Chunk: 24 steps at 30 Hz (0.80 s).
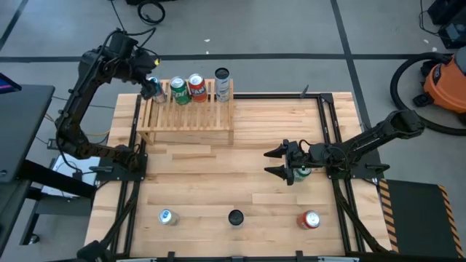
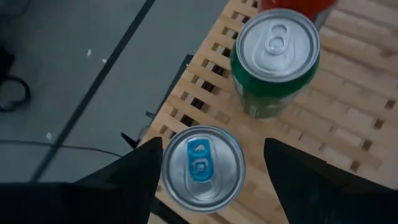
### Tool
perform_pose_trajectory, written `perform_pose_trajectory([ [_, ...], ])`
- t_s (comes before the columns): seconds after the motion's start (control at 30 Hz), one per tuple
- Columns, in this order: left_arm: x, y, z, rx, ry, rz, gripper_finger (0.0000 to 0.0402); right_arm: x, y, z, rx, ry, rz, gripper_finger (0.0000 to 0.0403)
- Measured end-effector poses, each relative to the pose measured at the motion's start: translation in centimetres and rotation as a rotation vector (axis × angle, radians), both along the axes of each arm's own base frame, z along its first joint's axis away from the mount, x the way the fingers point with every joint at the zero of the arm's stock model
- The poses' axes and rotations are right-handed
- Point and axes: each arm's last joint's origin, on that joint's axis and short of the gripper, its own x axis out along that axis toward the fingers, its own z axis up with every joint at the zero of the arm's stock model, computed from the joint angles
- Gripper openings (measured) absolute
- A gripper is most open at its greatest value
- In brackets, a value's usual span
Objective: Place canned beverage on shelf
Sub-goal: Put the top blue soda can on the shelf
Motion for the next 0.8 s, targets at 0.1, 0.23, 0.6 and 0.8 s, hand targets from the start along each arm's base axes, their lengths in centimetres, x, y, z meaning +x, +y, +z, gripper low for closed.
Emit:
perform_pose_trajectory([
  [0.1, 0.0, 0.0, 0.0, -0.021, -0.028, 0.075, 0.0282, 0.0, 0.0, 0.0, 0.000, 0.000, 0.000, 0.0339],
  [0.23, -0.1, 0.0, 0.0, -0.041, -0.059, 0.138, 0.0282, 0.0, 0.0, 0.0, 0.000, 0.000, 0.000, 0.0339],
  [0.6, 0.3, 1.1, -0.7, -0.091, -0.085, 0.266, 0.0288, 0.0, 0.0, 0.0, 0.000, 0.000, 0.000, 0.0339],
  [0.8, 0.5, 1.5, -0.9, -0.099, -0.074, 0.278, 0.0311, 0.0, 0.0, 0.0, 0.000, 0.000, 0.001, 0.0339],
])
